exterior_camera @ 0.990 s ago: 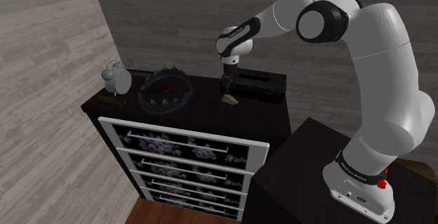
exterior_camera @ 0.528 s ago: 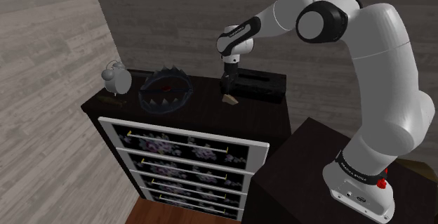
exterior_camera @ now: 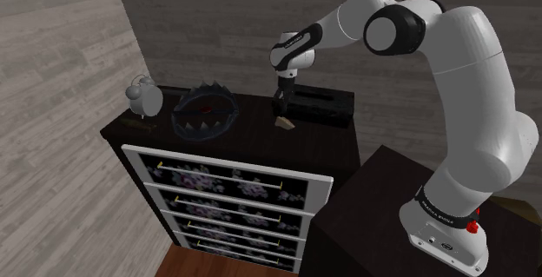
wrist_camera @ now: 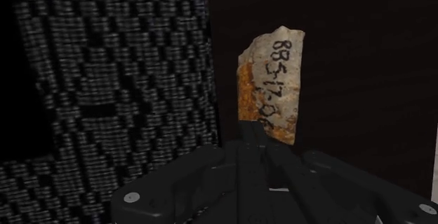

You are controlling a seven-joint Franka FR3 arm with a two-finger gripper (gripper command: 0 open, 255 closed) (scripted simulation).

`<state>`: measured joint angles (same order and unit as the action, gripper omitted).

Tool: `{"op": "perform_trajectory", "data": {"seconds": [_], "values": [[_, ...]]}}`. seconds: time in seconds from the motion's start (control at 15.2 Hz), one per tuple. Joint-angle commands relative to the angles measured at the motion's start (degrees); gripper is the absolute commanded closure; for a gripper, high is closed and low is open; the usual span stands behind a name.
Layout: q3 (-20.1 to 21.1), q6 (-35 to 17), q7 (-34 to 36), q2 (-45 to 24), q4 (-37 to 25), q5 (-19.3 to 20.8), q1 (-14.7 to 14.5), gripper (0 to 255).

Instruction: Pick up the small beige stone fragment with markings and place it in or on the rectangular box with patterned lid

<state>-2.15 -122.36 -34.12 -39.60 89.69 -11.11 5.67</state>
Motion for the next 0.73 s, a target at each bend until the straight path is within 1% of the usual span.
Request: {"op": "perform_trajectory", "data": {"seconds": [0.0, 0.07, 0.2, 0.26, 0.33, 0.66], "values": [[0.0, 0.0, 0.0, 0.0, 0.0, 0.0, 0.0, 255], [0.0, 0.0, 0.0, 0.0, 0.0, 0.0, 0.0, 0], [-3.09, -12.12, 8.65, 5.2, 12.24, 2.97, -5.6, 0], [-5.16, -17.5, 13.95, 6.79, 17.11, 5.06, -9.01, 0], [-6.97, -21.05, 18.15, 7.54, 20.15, 6.8, -11.78, 0], [-6.63, -23.53, 17.72, 4.37, 19.48, 6.14, -11.44, 0]]}}
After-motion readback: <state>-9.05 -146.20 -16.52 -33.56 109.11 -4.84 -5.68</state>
